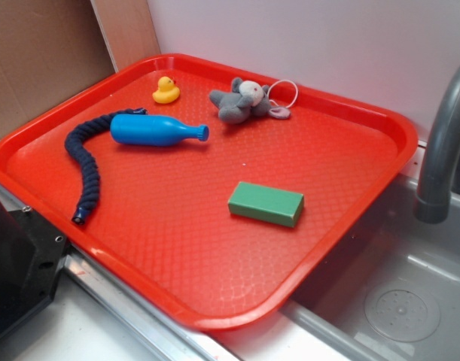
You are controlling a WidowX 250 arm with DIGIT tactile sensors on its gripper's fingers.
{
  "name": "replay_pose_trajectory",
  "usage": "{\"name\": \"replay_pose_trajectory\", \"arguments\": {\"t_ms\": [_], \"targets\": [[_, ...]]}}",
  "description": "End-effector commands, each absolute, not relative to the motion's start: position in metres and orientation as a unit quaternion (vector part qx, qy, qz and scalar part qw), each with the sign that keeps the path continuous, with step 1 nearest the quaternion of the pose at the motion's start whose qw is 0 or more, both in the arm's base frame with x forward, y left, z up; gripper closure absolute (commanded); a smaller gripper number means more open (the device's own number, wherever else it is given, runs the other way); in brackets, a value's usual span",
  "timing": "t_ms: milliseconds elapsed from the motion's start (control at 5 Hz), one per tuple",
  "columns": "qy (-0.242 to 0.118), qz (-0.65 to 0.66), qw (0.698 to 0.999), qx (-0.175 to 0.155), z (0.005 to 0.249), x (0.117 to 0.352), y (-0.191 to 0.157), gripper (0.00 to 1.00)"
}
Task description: Grab the blue rope.
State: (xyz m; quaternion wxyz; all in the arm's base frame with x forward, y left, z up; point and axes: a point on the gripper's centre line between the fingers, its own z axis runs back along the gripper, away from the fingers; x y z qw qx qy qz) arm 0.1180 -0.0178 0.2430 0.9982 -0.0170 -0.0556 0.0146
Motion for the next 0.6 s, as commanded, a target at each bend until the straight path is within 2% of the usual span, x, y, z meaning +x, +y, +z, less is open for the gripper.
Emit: {"name": "replay_pose_trajectory", "arguments": {"t_ms": [0, 400], "targets": [[-0.056, 0.015, 0.998, -0.017, 0.243, 0.118, -0.018, 0.0], [-0.063, 0.179, 0.982, -0.006, 0.238, 0.185, 0.031, 0.0]]}}
